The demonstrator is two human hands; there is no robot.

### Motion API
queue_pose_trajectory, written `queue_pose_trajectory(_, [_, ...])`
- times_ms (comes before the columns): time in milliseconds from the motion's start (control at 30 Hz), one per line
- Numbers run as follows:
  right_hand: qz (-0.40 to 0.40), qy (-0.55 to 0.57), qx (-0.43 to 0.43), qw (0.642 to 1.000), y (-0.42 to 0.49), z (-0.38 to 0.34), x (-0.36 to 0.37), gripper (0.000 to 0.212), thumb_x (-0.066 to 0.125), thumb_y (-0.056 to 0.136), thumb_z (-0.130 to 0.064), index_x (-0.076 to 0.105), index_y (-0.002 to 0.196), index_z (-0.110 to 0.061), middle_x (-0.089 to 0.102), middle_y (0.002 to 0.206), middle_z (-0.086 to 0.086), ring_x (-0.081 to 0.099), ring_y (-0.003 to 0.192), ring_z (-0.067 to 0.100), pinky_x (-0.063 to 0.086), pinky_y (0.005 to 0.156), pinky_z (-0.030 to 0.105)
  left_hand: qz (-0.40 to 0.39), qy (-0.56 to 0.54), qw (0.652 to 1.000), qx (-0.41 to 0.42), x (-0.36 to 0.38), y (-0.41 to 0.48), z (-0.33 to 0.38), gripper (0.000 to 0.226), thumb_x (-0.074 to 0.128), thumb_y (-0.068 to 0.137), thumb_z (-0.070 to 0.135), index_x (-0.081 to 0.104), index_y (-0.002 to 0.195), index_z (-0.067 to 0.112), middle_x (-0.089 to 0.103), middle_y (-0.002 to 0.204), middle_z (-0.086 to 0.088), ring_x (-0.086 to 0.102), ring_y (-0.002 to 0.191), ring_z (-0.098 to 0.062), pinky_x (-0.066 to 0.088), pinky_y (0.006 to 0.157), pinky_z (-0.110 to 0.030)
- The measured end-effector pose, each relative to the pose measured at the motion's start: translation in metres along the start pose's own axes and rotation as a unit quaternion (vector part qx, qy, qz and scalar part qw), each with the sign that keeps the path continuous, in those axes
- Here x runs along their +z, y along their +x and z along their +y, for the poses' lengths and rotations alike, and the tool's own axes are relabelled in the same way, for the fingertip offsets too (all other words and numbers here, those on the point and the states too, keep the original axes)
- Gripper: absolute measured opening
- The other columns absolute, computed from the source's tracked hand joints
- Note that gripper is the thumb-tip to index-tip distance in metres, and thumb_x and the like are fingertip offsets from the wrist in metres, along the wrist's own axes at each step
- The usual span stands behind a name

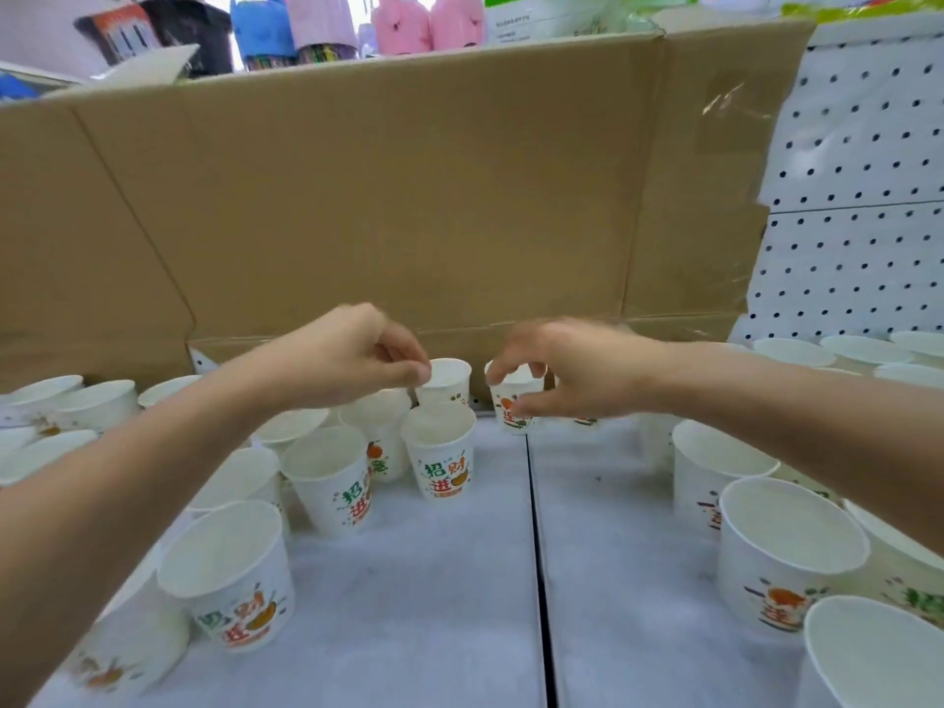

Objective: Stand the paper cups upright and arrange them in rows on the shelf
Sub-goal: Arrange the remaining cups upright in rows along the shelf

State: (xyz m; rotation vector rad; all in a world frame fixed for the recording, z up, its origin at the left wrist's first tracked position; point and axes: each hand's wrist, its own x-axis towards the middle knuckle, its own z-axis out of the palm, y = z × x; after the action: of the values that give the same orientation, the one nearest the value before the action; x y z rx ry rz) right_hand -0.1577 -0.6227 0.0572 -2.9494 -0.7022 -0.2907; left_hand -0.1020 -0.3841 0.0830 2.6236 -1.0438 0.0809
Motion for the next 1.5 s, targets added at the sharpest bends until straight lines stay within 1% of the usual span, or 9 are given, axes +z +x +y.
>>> queue_pose_trajectory(200, [-0.033, -0.03, -0.053, 0.998, 0.026, -0.036, 0.021, 0.021, 0.062, 0.09, -0.026, 0.066, 0.11, -0.027, 0.048, 0.09, -0.014, 0.053, 0.09, 0.013, 0.043, 0.067, 0.029, -0.016, 0.156, 0.983, -0.091, 0.007, -0.028, -0.03, 0.009, 0.07, 0.08, 0.048, 0.072, 0.08, 0.038, 0.066, 0.083, 0.023, 0.061, 0.078, -0.001, 0.055, 0.072, -0.034])
queue_pose_trajectory(367, [-0.032, -0.033, -0.036, 0.998, 0.024, -0.037, 0.013, 0.012, 0.059, 0.087, -0.018, 0.069, 0.092, -0.024, 0.066, 0.087, -0.008, 0.06, 0.082, 0.016, 0.052, 0.067, 0.037, -0.022, 0.2, 0.976, -0.083, 0.018, -0.018, -0.031, 0.01, 0.069, 0.083, 0.036, 0.073, 0.092, 0.034, 0.062, 0.084, 0.021, 0.058, 0.078, -0.004, 0.047, 0.062, -0.024])
queue_pose_trajectory(500, [0.051, -0.027, 0.017, 0.998, 0.002, -0.025, -0.021, 0.011, 0.062, 0.086, -0.022, 0.072, 0.088, -0.022, 0.066, 0.083, -0.011, 0.06, 0.075, 0.01, 0.053, 0.067, 0.032, -0.044, 0.22, 0.971, -0.076, 0.02, -0.013, -0.03, 0.012, 0.068, 0.084, 0.032, 0.072, 0.096, 0.031, 0.056, 0.079, 0.02, 0.059, 0.082, -0.008, 0.045, 0.061, -0.023])
queue_pose_trajectory(700, [0.034, -0.062, 0.076, 0.995, -0.036, -0.002, -0.033, 0.008, 0.063, 0.082, -0.022, 0.069, 0.078, -0.025, 0.064, 0.073, -0.012, 0.059, 0.069, 0.009, 0.051, 0.061, 0.029, 0.002, 0.145, 0.989, -0.025, 0.02, -0.004, -0.009, 0.008, 0.071, 0.082, 0.031, 0.075, 0.088, 0.032, 0.066, 0.075, 0.021, 0.062, 0.076, -0.001, 0.055, 0.07, -0.029])
queue_pose_trajectory(867, [-0.042, -0.145, 0.09, 0.984, -0.048, 0.004, -0.01, 0.006, 0.057, 0.08, -0.024, 0.062, 0.078, -0.025, 0.063, 0.078, -0.009, 0.058, 0.074, 0.016, 0.044, 0.055, 0.027, -0.045, 0.058, 0.997, 0.018, 0.037, 0.008, 0.022, 0.006, 0.074, 0.081, 0.025, 0.077, 0.086, 0.025, 0.069, 0.075, 0.019, 0.062, 0.072, 0.005, 0.052, 0.067, -0.021])
queue_pose_trajectory(1067, [-0.038, -0.161, 0.086, 0.982, -0.052, 0.01, -0.004, 0.01, 0.055, 0.083, -0.024, 0.065, 0.083, -0.027, 0.065, 0.082, -0.009, 0.056, 0.074, 0.015, 0.034, 0.05, 0.023, -0.072, -0.003, 0.997, 0.017, 0.045, 0.014, 0.034, 0.018, 0.062, 0.091, 0.033, 0.077, 0.088, 0.024, 0.068, 0.081, 0.011, 0.058, 0.074, -0.011, 0.044, 0.061, -0.026])
queue_pose_trajectory(1233, [-0.036, -0.149, 0.081, 0.985, -0.053, 0.016, -0.004, 0.008, 0.06, 0.086, -0.032, 0.067, 0.087, -0.029, 0.063, 0.082, -0.014, 0.057, 0.078, 0.012, 0.032, 0.05, 0.022, -0.07, -0.015, 0.997, 0.003, 0.046, 0.011, 0.033, 0.018, 0.066, 0.086, 0.041, 0.075, 0.093, 0.027, 0.069, 0.089, 0.013, 0.06, 0.084, -0.009, 0.049, 0.075, -0.031])
queue_pose_trajectory(1367, [-0.037, -0.146, 0.077, 0.986, -0.053, 0.017, -0.005, 0.01, 0.061, 0.087, -0.036, 0.067, 0.091, -0.03, 0.056, 0.08, -0.017, 0.056, 0.08, 0.011, 0.032, 0.052, 0.021, -0.054, 0.072, 0.996, 0.015, 0.045, 0.004, 0.036, 0.043, 0.075, 0.071, 0.056, 0.066, 0.106, 0.035, 0.06, 0.102, 0.021, 0.054, 0.096, -0.003, 0.047, 0.082, -0.026])
queue_pose_trajectory(1500, [-0.029, -0.145, 0.073, 0.986, -0.053, 0.018, -0.006, 0.01, 0.061, 0.086, -0.034, 0.069, 0.092, -0.03, 0.058, 0.081, -0.017, 0.058, 0.08, 0.01, 0.034, 0.052, 0.02, -0.09, 0.04, 0.995, 0.013, 0.033, -0.002, 0.035, 0.043, 0.079, 0.072, 0.045, 0.062, 0.112, 0.037, 0.057, 0.105, 0.025, 0.05, 0.097, 0.004, 0.041, 0.081, -0.02])
